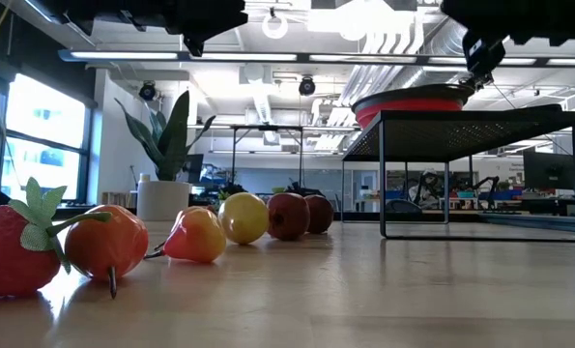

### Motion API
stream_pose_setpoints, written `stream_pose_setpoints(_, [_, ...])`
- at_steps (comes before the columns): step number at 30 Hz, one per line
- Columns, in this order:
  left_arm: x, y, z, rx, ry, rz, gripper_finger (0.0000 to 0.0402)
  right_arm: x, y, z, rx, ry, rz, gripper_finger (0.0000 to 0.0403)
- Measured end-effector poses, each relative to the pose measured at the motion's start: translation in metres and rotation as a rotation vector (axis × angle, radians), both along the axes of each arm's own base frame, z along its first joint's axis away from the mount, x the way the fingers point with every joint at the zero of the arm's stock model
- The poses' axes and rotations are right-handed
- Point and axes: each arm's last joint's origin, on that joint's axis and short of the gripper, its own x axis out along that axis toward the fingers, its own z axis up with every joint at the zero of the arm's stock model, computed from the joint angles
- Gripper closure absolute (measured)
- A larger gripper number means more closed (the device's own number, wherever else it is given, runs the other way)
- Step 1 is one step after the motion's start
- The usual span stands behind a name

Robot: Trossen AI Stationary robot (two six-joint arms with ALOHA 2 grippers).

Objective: Pick & Place Fruit
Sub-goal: Put the pear into the strainer bowl on the shelf

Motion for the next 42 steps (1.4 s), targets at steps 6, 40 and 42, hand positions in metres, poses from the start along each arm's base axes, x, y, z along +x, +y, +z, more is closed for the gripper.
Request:
stream_pose_setpoints(6, [0.0, 0.0001, 0.0, -0.075, -0.001, -0.001, 0.0272, -0.0004, -0.0006, -0.0043, 0.032, -0.001, -0.015, 0.0398])
stream_pose_setpoints(40, [0.0008, -0.0005, -0.0034, -0.132, 0.028, -0.019, 0.0272, 0.0, -0.0003, -0.0036, 0.085, -0.008, -0.003, 0.0398])
stream_pose_setpoints(42, [0.0009, -0.0031, -0.0029, -0.133, 0.026, -0.057, 0.0272, -0.0001, -0.0003, -0.0031, 0.087, -0.014, -0.002, 0.0398])
